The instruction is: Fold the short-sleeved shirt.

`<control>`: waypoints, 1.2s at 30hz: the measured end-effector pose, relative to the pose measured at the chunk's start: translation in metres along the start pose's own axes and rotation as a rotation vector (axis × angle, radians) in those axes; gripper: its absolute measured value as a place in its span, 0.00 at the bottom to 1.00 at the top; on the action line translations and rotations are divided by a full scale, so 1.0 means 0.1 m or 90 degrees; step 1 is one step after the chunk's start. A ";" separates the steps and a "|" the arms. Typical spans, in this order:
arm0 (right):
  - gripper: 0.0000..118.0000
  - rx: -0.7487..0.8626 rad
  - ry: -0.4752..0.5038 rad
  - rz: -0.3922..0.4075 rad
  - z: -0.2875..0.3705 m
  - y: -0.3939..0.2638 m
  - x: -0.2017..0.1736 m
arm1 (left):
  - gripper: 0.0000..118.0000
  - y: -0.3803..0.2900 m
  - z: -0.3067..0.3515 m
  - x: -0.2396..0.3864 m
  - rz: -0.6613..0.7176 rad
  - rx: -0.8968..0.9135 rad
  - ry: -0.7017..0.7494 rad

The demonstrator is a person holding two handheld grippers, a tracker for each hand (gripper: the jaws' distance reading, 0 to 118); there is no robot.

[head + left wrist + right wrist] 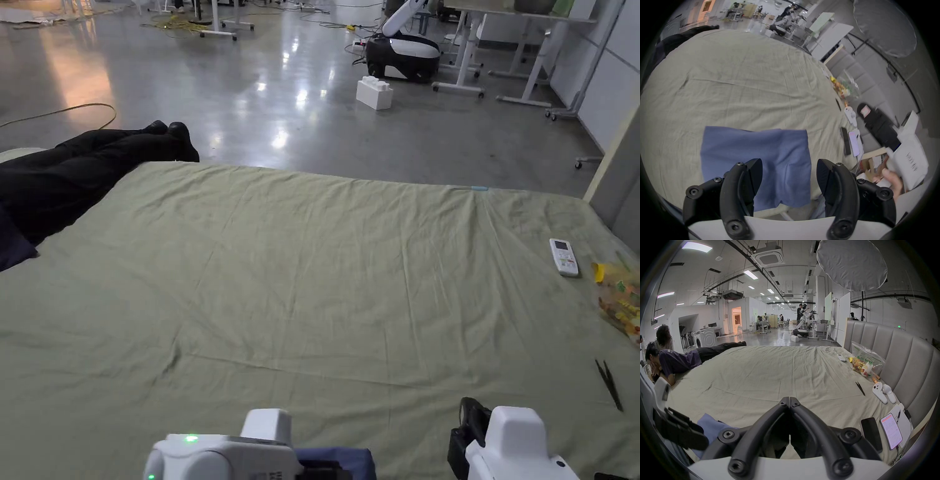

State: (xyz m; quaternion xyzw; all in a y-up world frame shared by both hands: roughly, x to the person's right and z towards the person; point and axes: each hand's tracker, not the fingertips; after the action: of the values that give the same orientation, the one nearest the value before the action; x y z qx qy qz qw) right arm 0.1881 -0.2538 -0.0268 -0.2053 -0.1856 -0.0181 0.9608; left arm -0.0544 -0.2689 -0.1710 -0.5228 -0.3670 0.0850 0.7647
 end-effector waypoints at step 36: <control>0.00 0.064 -0.019 -0.006 0.04 0.21 -0.07 | 0.05 0.08 0.39 -0.23 -0.169 0.254 0.080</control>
State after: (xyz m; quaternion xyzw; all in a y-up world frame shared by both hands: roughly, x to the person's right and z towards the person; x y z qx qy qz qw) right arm 0.1821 -0.2336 -0.0336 -0.1561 -0.2014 -0.0102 0.9669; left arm -0.0946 -0.2483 -0.1815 -0.3133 -0.3601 0.0220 0.8785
